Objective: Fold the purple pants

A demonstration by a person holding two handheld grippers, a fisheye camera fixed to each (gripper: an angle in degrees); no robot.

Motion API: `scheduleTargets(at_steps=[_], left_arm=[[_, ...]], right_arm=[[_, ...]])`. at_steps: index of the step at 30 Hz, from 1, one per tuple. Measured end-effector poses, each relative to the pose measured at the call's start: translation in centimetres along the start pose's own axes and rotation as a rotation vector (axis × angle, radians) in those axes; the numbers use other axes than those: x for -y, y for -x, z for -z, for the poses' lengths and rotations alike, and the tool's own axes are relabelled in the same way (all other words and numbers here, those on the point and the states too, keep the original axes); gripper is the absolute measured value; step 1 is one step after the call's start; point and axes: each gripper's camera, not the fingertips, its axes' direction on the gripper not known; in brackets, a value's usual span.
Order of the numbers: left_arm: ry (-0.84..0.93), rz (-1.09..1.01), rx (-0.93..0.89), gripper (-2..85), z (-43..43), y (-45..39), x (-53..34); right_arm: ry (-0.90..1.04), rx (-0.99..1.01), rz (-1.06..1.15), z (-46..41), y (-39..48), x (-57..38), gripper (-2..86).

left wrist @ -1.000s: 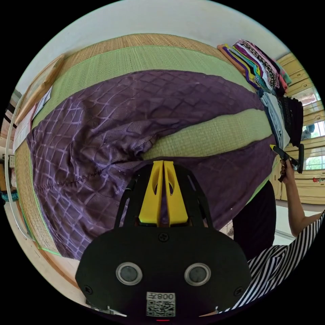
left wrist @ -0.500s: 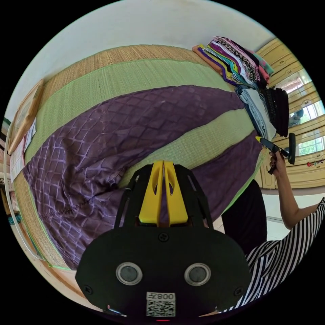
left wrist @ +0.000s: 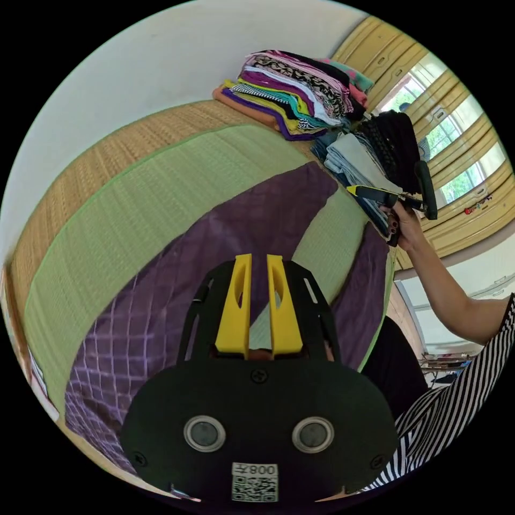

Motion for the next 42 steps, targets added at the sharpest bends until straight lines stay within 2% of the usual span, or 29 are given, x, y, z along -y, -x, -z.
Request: scheduleTargets(at_steps=[5,8,10,11,14,20,25,30,33,38,42], left_arm=[[0.024,-0.073,-0.03,7.6,-5.5,-2.0,9.1],[0.064,-0.079,0.02,7.8,-8.2,-2.4,12.1],[0.12,-0.069,0.054,7.3,-10.0,-2.4,13.0],[0.09,-0.068,0.071,5.9,-10.2,-2.4,13.2],[0.103,-0.053,-0.007,3.2,-10.4,-2.3,13.3],[-0.055,-0.099,-0.043,2.8,-7.8,-4.1,12.0],[0.056,-0.095,0.042,4.7,-9.8,-4.8,11.7],[0.055,-0.166,-0.172,7.1,-9.1,-7.2,7.7],[0.143,-0.217,-0.26,7.6,-9.6,-9.3,3.6],[0.305,-0.271,-0.178,7.4,-10.4,-11.2,-2.7],[0.297,-0.222,-0.156,4.7,-9.6,-11.1,-4.8]], right_arm=[[0.064,0.006,-0.006,-2.5,-1.1,1.7,8.0],[0.053,0.018,-0.013,-2.9,-1.4,1.5,7.6],[0.038,0.033,-0.017,-2.9,-1.7,1.2,7.3],[0.036,0.049,-0.017,-2.8,-1.9,1.0,7.0],[0.021,0.11,-0.002,-1.8,-2.2,0.5,6.0],[-0.108,0.181,0.043,3.7,-2.3,-0.6,5.7],[0.017,0.064,-0.019,0.9,-4.2,-0.5,5.3],[-0.01,0.04,-0.003,2.2,-5.3,-5.2,6.0],[0.054,-0.016,0.023,1.6,-5.0,-9.2,7.1],[0.16,-0.075,0.023,-2.0,-4.3,-13.3,8.0],[0.186,-0.104,0.028,-5.0,-3.7,-13.4,6.5]])
